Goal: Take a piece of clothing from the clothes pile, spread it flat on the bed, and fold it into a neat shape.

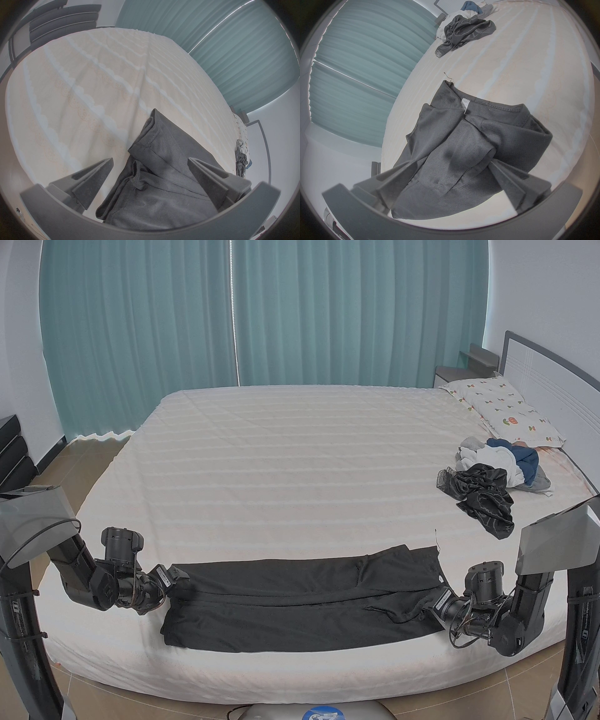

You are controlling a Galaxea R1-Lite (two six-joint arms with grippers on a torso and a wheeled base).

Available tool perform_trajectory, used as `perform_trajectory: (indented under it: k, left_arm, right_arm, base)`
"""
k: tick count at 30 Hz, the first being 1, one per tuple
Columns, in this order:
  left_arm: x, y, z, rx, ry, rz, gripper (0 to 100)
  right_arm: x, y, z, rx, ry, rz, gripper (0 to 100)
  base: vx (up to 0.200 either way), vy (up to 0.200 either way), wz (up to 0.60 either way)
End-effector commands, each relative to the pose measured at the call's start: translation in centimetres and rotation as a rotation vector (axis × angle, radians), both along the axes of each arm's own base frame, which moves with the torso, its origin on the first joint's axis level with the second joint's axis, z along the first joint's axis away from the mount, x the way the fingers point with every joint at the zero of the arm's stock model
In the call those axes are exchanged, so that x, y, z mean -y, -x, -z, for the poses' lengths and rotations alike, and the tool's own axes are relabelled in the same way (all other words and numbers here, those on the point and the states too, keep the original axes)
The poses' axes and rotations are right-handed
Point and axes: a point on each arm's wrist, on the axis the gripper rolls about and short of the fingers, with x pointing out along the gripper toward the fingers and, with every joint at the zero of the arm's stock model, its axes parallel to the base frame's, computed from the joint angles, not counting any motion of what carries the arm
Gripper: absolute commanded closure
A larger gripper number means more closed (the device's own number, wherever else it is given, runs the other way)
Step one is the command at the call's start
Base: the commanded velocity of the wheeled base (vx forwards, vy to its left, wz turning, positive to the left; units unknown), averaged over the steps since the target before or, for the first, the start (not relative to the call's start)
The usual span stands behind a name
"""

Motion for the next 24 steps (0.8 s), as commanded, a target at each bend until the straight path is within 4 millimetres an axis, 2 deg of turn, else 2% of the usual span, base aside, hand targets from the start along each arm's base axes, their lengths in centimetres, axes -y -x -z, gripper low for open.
perform_trajectory:
  k: [1,4,15,24]
  left_arm:
    - [0.0,0.0,0.1,-0.003,-0.001,-0.001,0]
    - [0.0,0.0,0.1,-0.001,-0.001,-0.001,0]
    - [0.0,0.0,0.2,-0.001,-0.002,0.000,0]
    - [0.0,-0.1,0.2,-0.002,-0.003,-0.001,0]
  right_arm:
    - [-0.2,0.3,-0.2,0.005,0.004,-0.002,100]
    - [-0.1,0.4,-0.5,0.013,0.004,0.002,100]
    - [0.0,1.7,-4.4,0.089,-0.061,-0.035,100]
    - [0.1,2.6,-5.5,0.097,-0.100,-0.046,100]
  base:
    - [0.000,0.000,0.00]
    - [0.000,0.000,0.00]
    - [0.000,0.000,0.00]
    - [0.000,0.000,0.00]
